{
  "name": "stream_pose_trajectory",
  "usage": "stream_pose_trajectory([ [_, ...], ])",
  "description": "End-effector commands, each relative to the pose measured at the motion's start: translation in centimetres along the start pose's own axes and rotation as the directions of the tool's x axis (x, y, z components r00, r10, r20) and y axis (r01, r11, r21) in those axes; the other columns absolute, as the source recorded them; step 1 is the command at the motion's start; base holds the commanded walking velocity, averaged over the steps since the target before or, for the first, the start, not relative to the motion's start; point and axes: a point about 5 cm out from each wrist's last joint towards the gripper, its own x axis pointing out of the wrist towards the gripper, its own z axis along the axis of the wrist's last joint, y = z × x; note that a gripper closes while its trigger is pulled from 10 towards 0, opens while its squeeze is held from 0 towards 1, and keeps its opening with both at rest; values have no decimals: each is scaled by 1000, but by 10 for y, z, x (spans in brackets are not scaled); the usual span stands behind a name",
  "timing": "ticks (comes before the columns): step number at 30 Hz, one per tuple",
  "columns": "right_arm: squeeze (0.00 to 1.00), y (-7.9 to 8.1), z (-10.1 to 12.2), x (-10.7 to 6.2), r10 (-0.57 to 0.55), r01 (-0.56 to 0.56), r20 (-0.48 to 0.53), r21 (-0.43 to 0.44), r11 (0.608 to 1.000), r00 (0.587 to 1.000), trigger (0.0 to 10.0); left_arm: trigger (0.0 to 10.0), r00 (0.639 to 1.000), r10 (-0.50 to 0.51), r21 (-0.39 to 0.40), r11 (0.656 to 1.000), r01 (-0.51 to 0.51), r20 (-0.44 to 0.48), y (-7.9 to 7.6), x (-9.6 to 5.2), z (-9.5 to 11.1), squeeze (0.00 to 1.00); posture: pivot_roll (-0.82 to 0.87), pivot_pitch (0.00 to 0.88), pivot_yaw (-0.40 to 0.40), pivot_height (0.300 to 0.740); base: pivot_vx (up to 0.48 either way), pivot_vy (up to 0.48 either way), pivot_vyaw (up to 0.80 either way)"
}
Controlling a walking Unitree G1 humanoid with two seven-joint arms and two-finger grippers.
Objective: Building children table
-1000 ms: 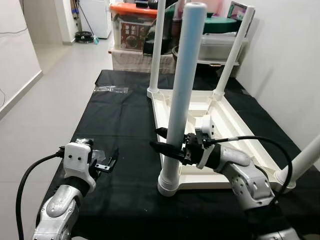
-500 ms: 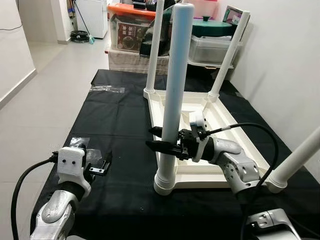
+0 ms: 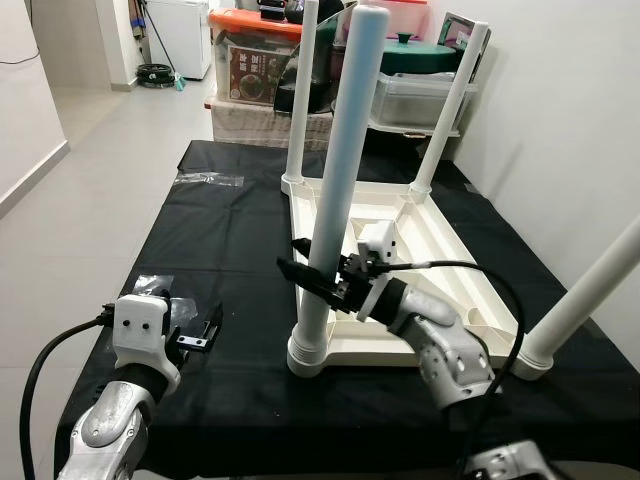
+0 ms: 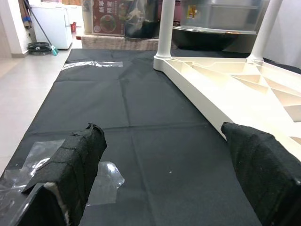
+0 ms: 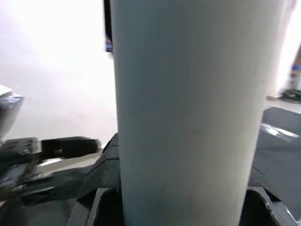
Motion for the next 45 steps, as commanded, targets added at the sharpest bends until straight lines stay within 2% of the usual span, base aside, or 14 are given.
stream_pose_trajectory([
  [1,0,-7,-29,-7,-151,156,-147,24,987,978,10000,10000,1000,-9,-17,1000,9,-9,-2,-1,-2,0,68,0,-101,740,0,0,0],
  [11,0,-44,-46,-30,-502,492,-260,-107,864,825,10000,10000,1000,-7,-11,1000,7,-10,0,1,-3,0,60,0,-101,740,0,0,0],
  [13,0,-81,-55,-70,-761,761,-298,-144,633,576,10000,10000,1000,2,-11,1000,-2,-8,0,1,-3,0,63,0,-106,740,0,0,0],
  [15,0,-81,-55,-70,-761,761,-298,-144,633,576,10000,10000,1000,2,-11,1000,-2,-8,0,1,-3,0,63,0,-106,740,0,0,0],
  [16,0,-92,-58,-89,-842,849,-300,-152,506,448,10000,10000,1000,5,-12,1000,-5,-10,0,1,-4,0,63,0,-107,740,0,0,0],
  [17,0,-92,-58,-89,-842,849,-300,-152,506,448,10000,10000,1000,5,-12,1000,-5,-10,0,1,-4,0,63,0,-107,740,0,0,0],
  [18,0,-100,-59,-107,-899,907,-292,-171,385,327,10000,10000,1000,7,-10,1000,-7,-12,1,1,-4,0,62,0,-107,740,0,0,0],
  [19,0,-100,-59,-107,-899,907,-292,-171,385,327,10000,10000,1000,7,-10,1000,-7,-12,1,1,-4,0,62,0,-107,740,0,0,0],
  [20,0,-106,-61,-130,-945,954,-280,-195,228,169,10000,10000,1000,9,-9,1000,-9,-15,2,1,-5,0,59,0,-103,740,0,0,0],
  [21,0,-106,-61,-135,-951,959,-279,-203,197,136,10000,10000,1000,9,-8,1000,-9,-15,2,1,-5,0,59,0,-103,740,0,0,0],
  [25,0,-107,-62,-138,-954,965,-280,-200,170,110,10000,10000,1000,8,-8,1000,-8,-15,1,1,-5,0,59,0,-103,740,0,0,0],
  [39,0,-115,-52,-152,-977,983,-169,-154,-102,-128,10000,10000,1000,14,-8,1000,-14,-24,1,1,-8,0,56,0,-102,740,0,0,0],
  [43,0,-114,-50,-151,-980,984,-152,-141,-111,-133,10000,10000,1000,16,-8,1000,-16,-24,2,1,-8,0,56,0,-102,740,0,0,0],
  [45,0,-110,-37,-131,-998,991,-45,-123,44,39,10000,10000,999,21,-6,1000,-21,-28,3,1,-9,0,55,0,-101,740,0,0,0],
])
